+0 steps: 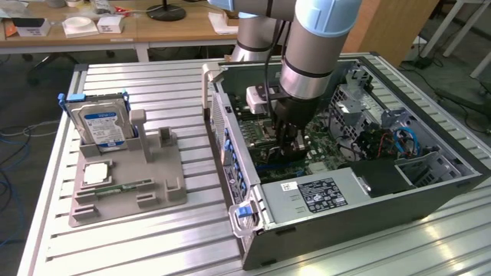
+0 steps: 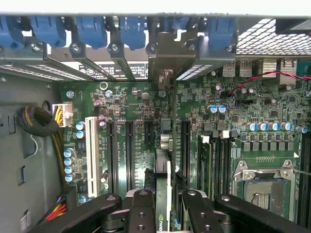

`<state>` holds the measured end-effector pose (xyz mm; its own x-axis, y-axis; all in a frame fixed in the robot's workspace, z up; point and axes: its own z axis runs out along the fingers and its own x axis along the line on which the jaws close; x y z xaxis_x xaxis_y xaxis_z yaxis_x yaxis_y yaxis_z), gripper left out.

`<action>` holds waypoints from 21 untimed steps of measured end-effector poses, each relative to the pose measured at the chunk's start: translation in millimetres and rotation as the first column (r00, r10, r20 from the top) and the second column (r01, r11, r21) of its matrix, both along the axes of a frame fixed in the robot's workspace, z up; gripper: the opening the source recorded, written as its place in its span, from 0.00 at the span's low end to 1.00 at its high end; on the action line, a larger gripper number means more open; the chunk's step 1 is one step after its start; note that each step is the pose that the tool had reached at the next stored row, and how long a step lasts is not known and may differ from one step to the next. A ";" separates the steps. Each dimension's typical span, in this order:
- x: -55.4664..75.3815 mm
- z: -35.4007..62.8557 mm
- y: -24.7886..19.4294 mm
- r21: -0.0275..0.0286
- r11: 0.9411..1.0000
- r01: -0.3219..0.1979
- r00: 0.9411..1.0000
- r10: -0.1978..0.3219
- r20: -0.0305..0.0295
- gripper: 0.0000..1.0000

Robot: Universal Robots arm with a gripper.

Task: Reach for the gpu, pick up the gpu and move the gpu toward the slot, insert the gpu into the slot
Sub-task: 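Insert the gpu into the slot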

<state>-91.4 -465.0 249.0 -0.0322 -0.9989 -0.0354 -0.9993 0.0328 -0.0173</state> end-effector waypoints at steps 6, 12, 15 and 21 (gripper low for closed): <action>0.0 -0.8 0.1 0.000 1.000 0.000 1.000 0.000 0.000 0.26; 0.2 -1.0 0.1 0.000 1.000 0.000 1.000 0.000 -0.006 0.26; 0.1 -0.9 0.1 0.000 1.000 0.000 1.000 0.000 -0.018 0.26; 0.0 -0.9 0.1 0.000 1.000 0.000 1.000 0.000 -0.024 0.26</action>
<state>-91.3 -464.9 248.1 -0.0330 -0.9988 -0.0348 -0.9994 0.0328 0.0071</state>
